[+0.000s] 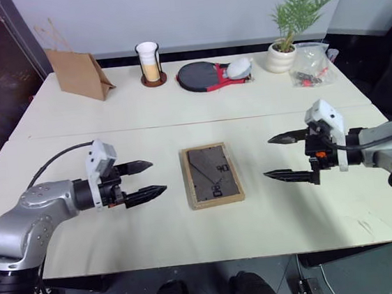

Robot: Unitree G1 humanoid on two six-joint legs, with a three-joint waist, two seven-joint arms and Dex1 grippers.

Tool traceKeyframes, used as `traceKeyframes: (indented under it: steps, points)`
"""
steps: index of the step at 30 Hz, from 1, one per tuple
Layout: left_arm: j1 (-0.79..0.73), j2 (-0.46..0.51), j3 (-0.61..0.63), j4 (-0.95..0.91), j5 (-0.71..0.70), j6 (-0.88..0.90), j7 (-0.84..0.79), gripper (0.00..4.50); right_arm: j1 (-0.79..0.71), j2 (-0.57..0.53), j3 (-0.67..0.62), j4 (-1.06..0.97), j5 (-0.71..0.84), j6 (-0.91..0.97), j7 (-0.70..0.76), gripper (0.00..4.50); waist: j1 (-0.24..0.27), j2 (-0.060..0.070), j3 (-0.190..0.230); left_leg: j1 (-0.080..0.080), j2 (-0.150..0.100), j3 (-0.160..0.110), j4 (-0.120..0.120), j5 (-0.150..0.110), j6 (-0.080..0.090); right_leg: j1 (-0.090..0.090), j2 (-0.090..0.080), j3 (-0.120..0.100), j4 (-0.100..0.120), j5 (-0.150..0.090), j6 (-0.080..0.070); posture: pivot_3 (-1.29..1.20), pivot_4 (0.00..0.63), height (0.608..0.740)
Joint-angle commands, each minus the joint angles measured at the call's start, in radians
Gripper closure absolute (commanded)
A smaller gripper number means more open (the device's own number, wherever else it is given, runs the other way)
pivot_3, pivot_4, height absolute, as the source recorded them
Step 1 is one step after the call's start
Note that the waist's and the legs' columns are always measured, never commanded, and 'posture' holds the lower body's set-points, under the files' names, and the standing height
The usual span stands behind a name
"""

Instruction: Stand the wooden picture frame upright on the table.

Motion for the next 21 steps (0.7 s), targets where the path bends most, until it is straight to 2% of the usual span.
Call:
traceKeyframes:
  steps: [1,9,10,13,17,19,20,21]
  points:
    - [-0.018,-0.003,-0.009,-0.017,-0.008,0.007,-0.004,0.00,-0.016,0.015,0.005,-0.010,-0.014,-0.030,-0.008,0.02,0.000,0.000,0.000,0.000,0.000,0.000,0.000,0.000,0.000,0.000,0.000,0.000,0.000,0.000,0.000,0.00,0.150,0.740]
    - [-0.032,-0.012,-0.041,0.001,0.030,-0.010,0.006,0.00,-0.033,0.053,0.027,0.011,-0.038,-0.041,-0.036,0.02,0.000,0.000,0.000,0.000,0.000,0.000,0.000,0.000,0.000,0.000,0.000,0.000,0.000,0.000,0.000,0.00,0.150,0.740]
    - [-0.034,-0.016,-0.047,0.008,0.048,-0.020,0.015,0.26,-0.035,0.058,0.030,0.015,-0.045,-0.037,-0.048,0.00,0.000,0.000,0.000,0.000,0.000,0.000,0.000,0.000,0.000,0.000,0.000,0.000,0.000,0.000,0.000,0.00,0.150,0.740]
    - [-0.031,-0.034,-0.087,0.025,0.123,-0.076,0.034,1.40,-0.018,0.081,0.045,0.043,-0.086,-0.056,-0.085,0.88,0.001,0.000,0.000,0.000,-0.001,0.000,0.000,0.000,0.000,0.000,0.000,0.000,0.000,0.000,0.000,0.00,0.150,0.740]
    - [-0.024,-0.083,-0.146,0.043,0.223,-0.146,0.088,3.54,0.020,0.126,0.104,0.093,-0.196,-0.113,-0.176,3.00,0.001,-0.001,0.000,0.000,-0.001,0.000,0.000,0.000,0.000,0.000,0.000,0.000,0.000,0.000,0.000,0.00,0.150,0.740]
    - [-0.014,-0.115,-0.176,0.053,0.264,-0.176,0.115,4.45,0.025,0.170,0.126,0.119,-0.234,-0.122,-0.227,3.93,0.001,-0.001,0.000,0.000,-0.001,0.000,0.000,0.000,0.000,0.000,0.000,0.000,0.000,0.000,0.000,0.00,0.150,0.740]
    - [-0.011,-0.136,-0.190,0.062,0.288,-0.194,0.135,4.50,0.029,0.189,0.138,0.131,-0.253,-0.128,-0.247,4.38,0.000,-0.001,0.000,0.000,-0.001,0.000,0.000,0.000,0.000,0.000,0.000,0.000,0.000,0.000,0.000,0.00,0.150,0.740]
    - [-0.007,-0.159,-0.205,0.077,0.316,-0.219,0.153,4.50,0.031,0.206,0.153,0.142,-0.274,-0.132,-0.264,4.49,0.000,0.000,-0.001,0.000,-0.001,0.000,0.001,0.000,0.000,0.000,0.000,0.001,0.000,0.000,0.000,0.00,0.150,0.740]
